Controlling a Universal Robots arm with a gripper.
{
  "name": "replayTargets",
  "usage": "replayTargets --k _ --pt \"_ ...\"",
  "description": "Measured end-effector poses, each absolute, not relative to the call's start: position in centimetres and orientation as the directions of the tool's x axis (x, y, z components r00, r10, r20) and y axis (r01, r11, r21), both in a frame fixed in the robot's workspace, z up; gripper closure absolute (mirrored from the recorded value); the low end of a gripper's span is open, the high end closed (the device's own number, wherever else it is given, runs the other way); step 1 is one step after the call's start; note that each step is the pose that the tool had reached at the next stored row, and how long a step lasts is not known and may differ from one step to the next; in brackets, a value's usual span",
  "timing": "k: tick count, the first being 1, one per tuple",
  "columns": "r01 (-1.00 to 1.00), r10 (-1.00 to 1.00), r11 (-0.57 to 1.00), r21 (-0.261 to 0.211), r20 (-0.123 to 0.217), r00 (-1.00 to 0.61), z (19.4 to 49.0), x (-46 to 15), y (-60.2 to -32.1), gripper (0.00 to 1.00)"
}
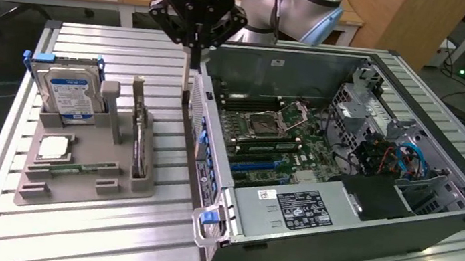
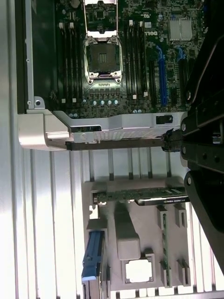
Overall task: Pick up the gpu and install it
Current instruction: 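Reach for the gpu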
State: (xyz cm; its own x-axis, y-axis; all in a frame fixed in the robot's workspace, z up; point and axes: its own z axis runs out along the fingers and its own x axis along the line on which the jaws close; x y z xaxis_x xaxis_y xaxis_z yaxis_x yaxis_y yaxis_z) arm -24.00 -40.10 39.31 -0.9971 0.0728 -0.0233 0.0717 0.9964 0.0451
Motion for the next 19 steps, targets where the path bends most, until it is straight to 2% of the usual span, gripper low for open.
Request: replayTargets --k 19 --pt "0.072 0.073 0.996 0.045 -0.023 -0.997 39.3 -25.2 -40.1 0.89"
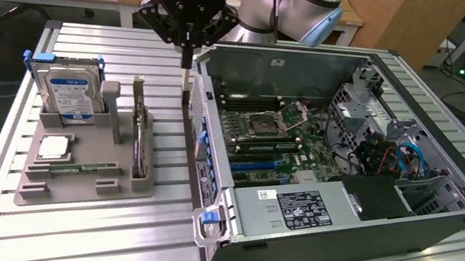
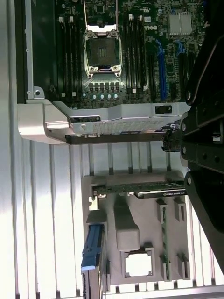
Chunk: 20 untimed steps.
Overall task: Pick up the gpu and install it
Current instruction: 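Reach for the gpu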
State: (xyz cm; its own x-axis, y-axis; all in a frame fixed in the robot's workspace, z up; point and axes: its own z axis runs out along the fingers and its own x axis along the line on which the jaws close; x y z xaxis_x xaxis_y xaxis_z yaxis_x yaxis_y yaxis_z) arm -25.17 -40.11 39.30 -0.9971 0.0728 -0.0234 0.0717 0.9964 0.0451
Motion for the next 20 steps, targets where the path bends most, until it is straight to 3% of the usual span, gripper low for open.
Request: replayTargets --k 20 --pt "0.072 0.073 0.996 0.045 -0.023 -0.997 39.3 -26.6 -40.1 0.89"
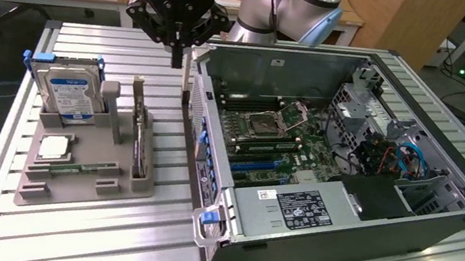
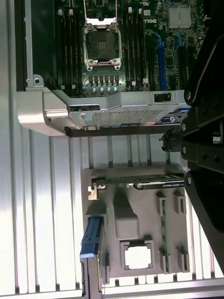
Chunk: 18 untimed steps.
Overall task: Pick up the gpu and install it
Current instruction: 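Reach for the gpu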
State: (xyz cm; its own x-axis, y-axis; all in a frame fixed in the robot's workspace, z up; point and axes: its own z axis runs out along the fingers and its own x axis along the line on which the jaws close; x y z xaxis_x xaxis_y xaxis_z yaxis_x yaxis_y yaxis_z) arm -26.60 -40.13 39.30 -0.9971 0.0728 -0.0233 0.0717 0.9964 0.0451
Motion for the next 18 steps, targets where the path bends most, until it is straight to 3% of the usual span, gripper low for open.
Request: replayTargets --k 18 --pt "0.072 0.073 0.996 0.045 -0.023 -0.997 39.3 -27.9 -40.2 0.89"
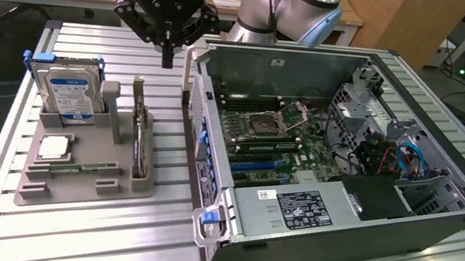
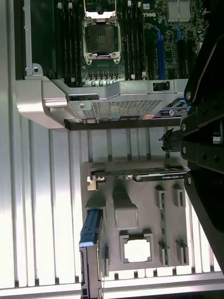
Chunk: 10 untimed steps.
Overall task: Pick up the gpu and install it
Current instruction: 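Reach for the gpu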
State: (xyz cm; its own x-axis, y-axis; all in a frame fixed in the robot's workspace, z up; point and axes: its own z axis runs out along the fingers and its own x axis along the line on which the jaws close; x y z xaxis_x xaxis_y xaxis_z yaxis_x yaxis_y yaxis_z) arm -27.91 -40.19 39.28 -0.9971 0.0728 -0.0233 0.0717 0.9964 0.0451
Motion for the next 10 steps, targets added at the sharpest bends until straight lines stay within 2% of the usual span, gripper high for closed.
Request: replayTargets --k 10 --pt "0.072 0.073 0.996 0.045 -0.023 -0.997 39.27 -28.70 -40.23 0.89"
